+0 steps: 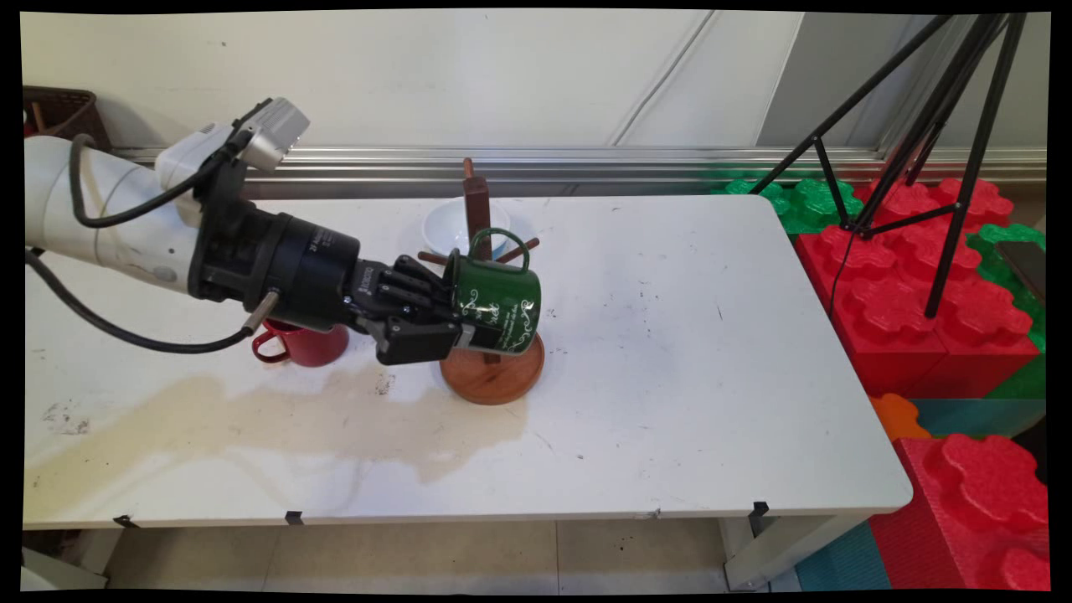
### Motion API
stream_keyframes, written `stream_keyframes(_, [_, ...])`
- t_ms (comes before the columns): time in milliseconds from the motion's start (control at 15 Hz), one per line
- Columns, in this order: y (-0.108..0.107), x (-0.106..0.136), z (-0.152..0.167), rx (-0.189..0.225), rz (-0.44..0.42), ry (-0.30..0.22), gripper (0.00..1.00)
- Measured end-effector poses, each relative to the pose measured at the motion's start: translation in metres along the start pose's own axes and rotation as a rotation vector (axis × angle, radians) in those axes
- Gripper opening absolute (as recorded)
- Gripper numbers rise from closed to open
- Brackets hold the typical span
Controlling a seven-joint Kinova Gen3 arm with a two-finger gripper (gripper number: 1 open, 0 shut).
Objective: Place the picked object on the table
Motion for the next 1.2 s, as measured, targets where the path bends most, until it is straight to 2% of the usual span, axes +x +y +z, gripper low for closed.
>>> stream_keyframes(333, [0.002, -0.001, -0.007, -0.012, 0.020, -0.047, 0.00])
stream_keyframes(733, [0.001, -0.006, -0.031, -0.047, 0.086, -0.151, 0.00])
stream_keyframes(1200, [-0.006, -0.012, -0.056, -0.060, 0.141, -0.234, 0.00])
